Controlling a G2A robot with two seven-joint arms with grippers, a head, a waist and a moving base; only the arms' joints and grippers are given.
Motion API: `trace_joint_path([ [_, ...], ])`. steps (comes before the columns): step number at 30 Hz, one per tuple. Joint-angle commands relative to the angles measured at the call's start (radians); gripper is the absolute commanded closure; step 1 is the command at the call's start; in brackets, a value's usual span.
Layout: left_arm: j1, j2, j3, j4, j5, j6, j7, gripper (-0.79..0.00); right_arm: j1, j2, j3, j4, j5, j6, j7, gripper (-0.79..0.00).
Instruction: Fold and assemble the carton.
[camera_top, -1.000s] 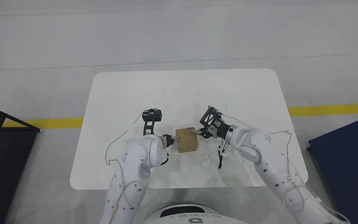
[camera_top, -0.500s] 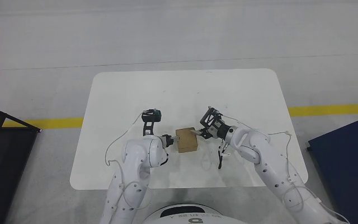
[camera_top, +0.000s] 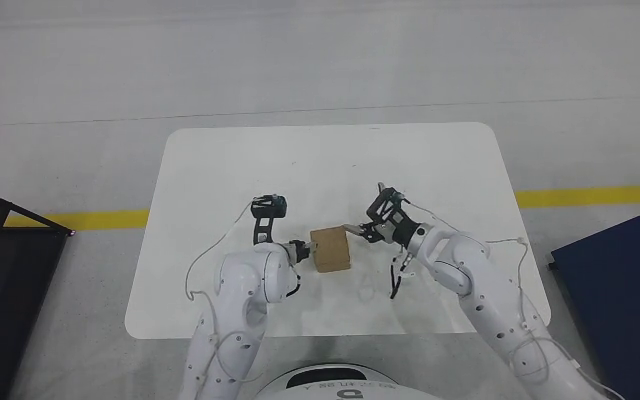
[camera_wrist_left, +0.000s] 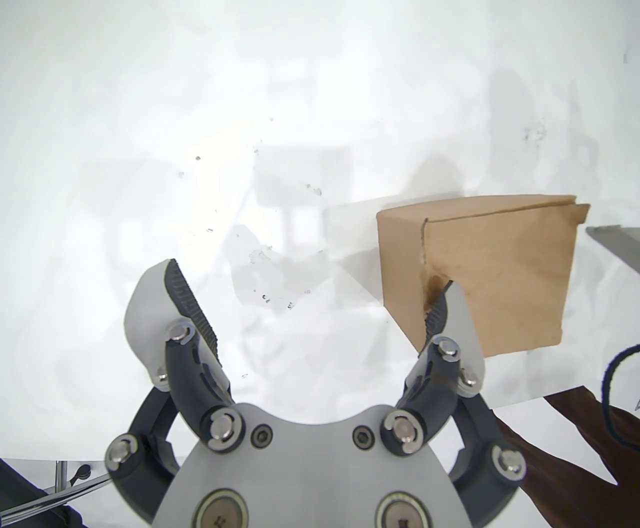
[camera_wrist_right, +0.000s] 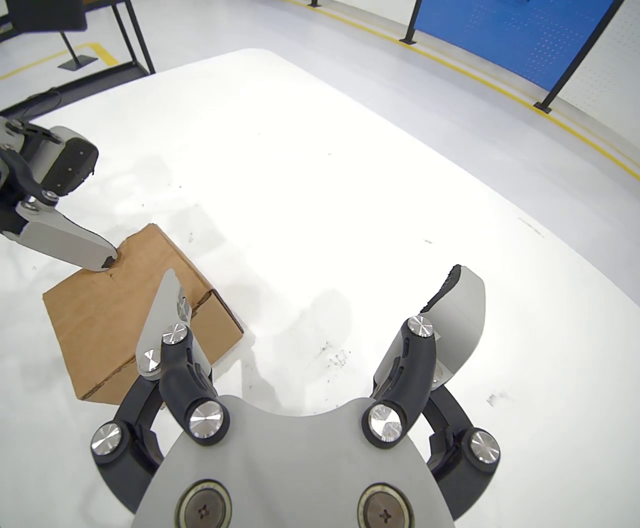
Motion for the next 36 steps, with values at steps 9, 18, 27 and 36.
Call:
trace_joint_path([
  [9,0.052,0.004,0.003,-0.071,0.008,-0.007,0.034,-0.785,-0.054,0.004,0.028,0.054,0.004,0.012,-0.011,-0.785],
  [18,0.138,0.013,-0.009,-0.156,-0.022,-0.035,0.18,-0.785,-0.008,-0.009,-0.056,0.07,-0.071,-0.01,0.02,-0.785],
  [27,0.21,0.02,-0.025,-0.237,-0.06,-0.045,0.34,-0.785,-0.043,-0.002,0.014,0.018,-0.021,-0.003,-0.059,-0.785],
  [36,0.268,0.026,-0.036,-0.315,-0.027,0.004,0.574,-0.785,-0.369,0.037,0.436,-0.304,0.185,0.082,-0.184,-0.785],
])
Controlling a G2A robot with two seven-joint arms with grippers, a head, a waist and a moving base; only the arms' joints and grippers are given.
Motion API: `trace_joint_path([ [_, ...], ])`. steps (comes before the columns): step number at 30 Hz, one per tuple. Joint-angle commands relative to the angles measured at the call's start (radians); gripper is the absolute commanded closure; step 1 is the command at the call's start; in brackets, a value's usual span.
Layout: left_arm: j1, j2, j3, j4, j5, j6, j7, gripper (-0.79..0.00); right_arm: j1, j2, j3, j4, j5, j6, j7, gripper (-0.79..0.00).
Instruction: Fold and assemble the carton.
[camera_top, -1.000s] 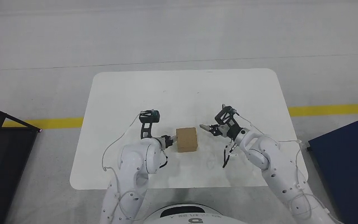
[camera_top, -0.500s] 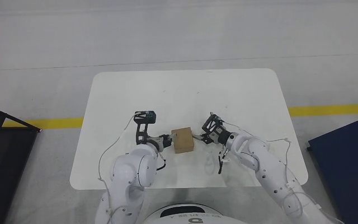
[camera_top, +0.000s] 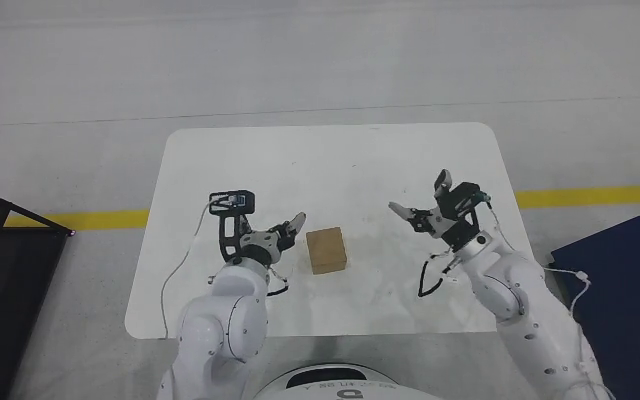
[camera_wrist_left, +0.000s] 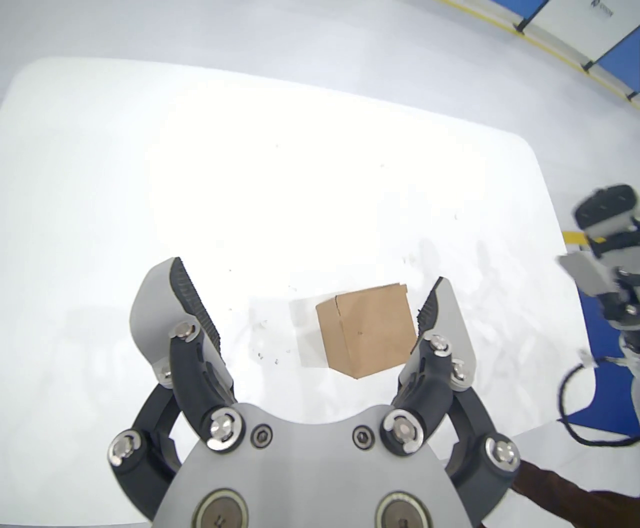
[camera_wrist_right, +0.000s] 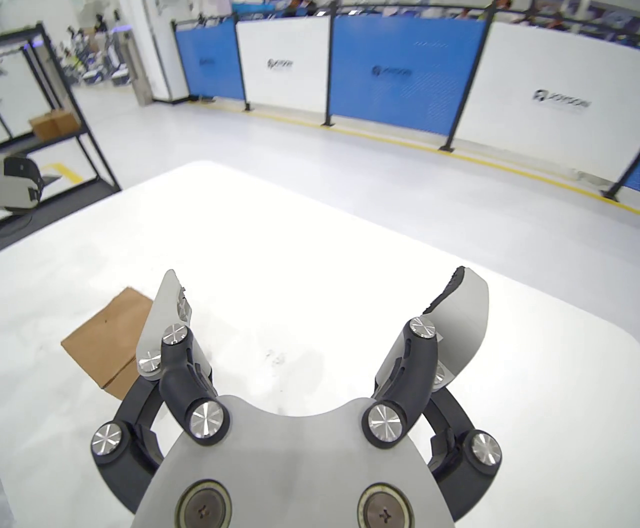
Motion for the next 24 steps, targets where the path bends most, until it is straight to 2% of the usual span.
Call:
trace_joint_path([
  [1,0.014,0.0,-0.002,-0.013,0.009,0.025,0.053,-0.785,-0.084,0.003,0.109,-0.063,0.066,0.013,-0.008,-0.785],
  [5,0.045,0.001,-0.018,-0.023,0.059,0.095,0.156,-0.785,-0.202,0.002,0.259,-0.135,0.173,0.015,-0.01,-0.785],
  [9,0.077,0.002,-0.033,-0.023,0.133,0.164,0.231,-0.785,-0.267,0.001,0.339,-0.164,0.223,-0.018,0.01,-0.785],
  [24,0.089,0.002,-0.037,-0.023,0.152,0.184,0.234,-0.785,-0.267,0.001,0.339,-0.164,0.223,-0.018,0.01,-0.784],
])
